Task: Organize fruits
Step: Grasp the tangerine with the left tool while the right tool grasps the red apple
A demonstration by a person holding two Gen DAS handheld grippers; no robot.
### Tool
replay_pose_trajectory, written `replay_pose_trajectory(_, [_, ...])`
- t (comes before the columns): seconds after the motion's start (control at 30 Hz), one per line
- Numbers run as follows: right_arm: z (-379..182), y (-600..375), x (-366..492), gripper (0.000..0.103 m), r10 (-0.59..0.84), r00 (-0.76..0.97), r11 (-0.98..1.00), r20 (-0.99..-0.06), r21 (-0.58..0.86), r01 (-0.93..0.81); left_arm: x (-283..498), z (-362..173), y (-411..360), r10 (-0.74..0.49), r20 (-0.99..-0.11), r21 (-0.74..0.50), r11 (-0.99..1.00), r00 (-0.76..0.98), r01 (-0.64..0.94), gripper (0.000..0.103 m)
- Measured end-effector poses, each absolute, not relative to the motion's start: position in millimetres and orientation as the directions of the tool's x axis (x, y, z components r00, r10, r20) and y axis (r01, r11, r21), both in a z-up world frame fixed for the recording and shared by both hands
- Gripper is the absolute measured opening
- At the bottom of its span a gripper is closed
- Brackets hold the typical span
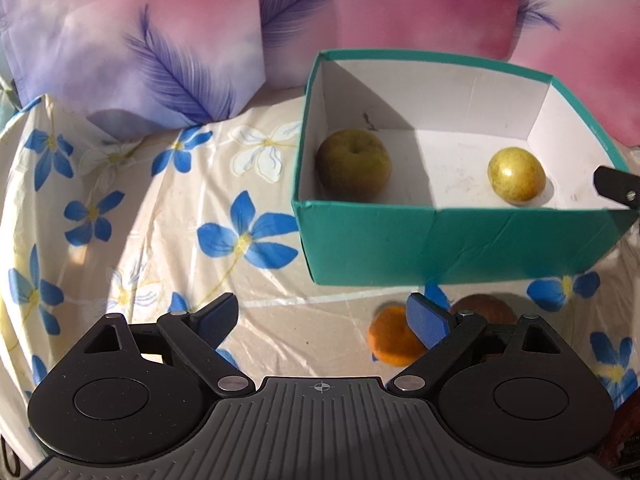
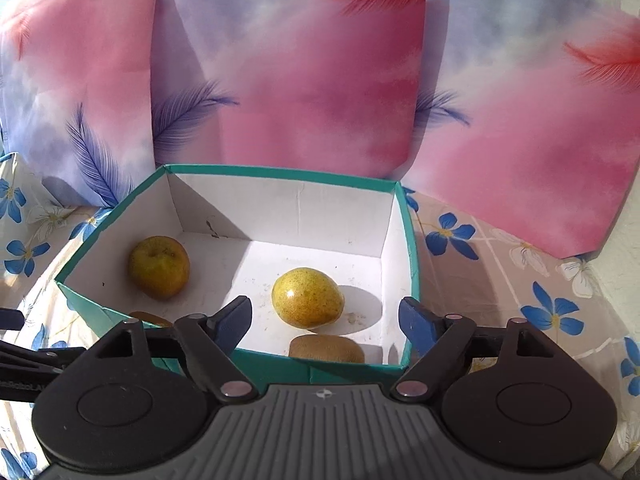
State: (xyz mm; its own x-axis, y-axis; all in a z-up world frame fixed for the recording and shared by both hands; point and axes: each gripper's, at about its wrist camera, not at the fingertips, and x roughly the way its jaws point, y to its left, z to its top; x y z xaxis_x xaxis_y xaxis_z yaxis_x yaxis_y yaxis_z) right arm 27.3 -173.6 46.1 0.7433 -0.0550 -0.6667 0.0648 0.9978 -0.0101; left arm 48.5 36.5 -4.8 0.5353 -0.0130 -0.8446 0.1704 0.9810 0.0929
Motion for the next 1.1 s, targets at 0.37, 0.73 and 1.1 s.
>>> replay_pose_trajectory(0.37, [43.7, -174.8, -11.1, 0.087, -0.079, 0.744, 0.996, -0.663, -0.015, 0.093, 46.3, -39.9, 31.3, -0.081, -0.885, 0.054, 0.961, 0.459, 0.272, 0.09])
replay_pose_trajectory(0.73, [36.9, -171.8, -10.2, 0.087, -0.077, 0.729, 0.996, -0.68, -0.019, 0.088, 62.3, -56.9, 25.6, -0.21, -0.9, -0.082, 0.942, 0.383, 0.326, 0.079])
replay_pose_trajectory(1.1, [33.7, -155.3, -9.1, 0.087, -0.043, 0.712, 0.999, -0.701, -0.041, 0.02, 66.0, -66.3, 22.6, -0.154, -0.905, -0.011, 0.94, 0.397, 0.34, 0.05])
